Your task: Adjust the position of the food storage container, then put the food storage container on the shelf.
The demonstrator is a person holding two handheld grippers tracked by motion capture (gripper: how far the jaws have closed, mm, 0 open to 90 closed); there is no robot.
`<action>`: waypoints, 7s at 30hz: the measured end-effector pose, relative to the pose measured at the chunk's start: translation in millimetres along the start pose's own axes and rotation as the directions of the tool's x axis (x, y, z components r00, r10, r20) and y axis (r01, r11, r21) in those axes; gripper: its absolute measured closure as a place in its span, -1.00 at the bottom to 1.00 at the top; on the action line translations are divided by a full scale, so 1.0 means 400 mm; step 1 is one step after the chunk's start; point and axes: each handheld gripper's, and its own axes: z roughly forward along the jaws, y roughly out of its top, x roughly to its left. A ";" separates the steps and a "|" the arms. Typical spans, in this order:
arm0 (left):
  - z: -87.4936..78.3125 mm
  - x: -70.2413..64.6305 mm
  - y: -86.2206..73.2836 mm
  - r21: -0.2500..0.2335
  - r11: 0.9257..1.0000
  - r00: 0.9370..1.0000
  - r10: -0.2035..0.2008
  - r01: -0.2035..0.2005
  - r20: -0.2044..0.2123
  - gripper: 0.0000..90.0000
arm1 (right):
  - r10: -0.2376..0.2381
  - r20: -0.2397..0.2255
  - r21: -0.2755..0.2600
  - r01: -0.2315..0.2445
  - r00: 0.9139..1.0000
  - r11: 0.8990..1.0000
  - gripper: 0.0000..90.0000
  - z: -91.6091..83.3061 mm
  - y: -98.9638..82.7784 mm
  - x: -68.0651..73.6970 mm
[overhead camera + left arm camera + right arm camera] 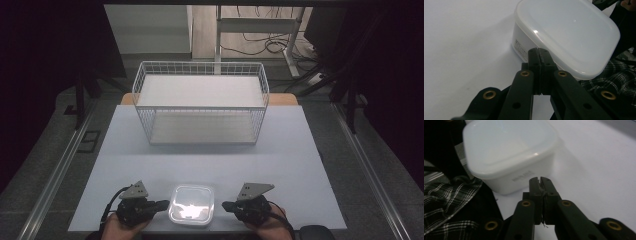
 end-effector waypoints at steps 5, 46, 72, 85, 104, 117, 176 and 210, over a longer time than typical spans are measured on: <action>-0.013 -0.006 -0.012 0.056 0.998 0.999 0.035 -0.034 -0.030 0.99 | -0.042 -0.054 0.051 0.045 0.998 0.998 0.98 0.008 -0.002 0.029; 0.124 -0.086 0.050 0.111 0.978 0.973 0.157 -0.178 0.171 0.91 | -0.068 -0.094 0.073 0.075 0.993 0.995 0.97 0.048 0.016 0.003; 0.122 -0.011 0.090 0.074 0.985 0.988 0.156 -0.157 0.013 0.57 | -0.087 -0.034 0.059 0.089 0.996 0.994 0.77 0.039 0.040 -0.072; 0.099 0.031 0.051 -0.001 0.993 0.993 0.114 -0.114 -0.041 -0.88 | 0.021 0.136 -0.058 -0.013 0.990 0.998 -0.84 -0.012 -0.010 -0.126; 0.096 0.041 0.109 -0.061 0.992 0.993 0.106 -0.109 -0.050 -0.93 | 0.045 0.122 -0.092 -0.034 0.992 0.995 -0.93 0.001 0.024 -0.131; 0.129 0.052 0.199 -0.043 0.994 0.995 0.101 -0.101 -0.021 -0.96 | 0.040 0.143 -0.086 -0.028 0.989 0.996 -0.99 0.025 0.089 -0.150; 0.099 0.041 0.172 -0.185 0.980 0.992 -0.092 0.076 -0.082 0.73 | 0.338 0.154 -0.199 -0.306 0.928 0.931 0.73 0.009 0.096 -0.128; 0.166 0.212 0.301 -0.229 0.966 0.974 -0.163 0.124 -0.159 0.72 | 0.325 0.218 -0.219 -0.278 0.920 0.935 0.71 0.115 0.219 -0.321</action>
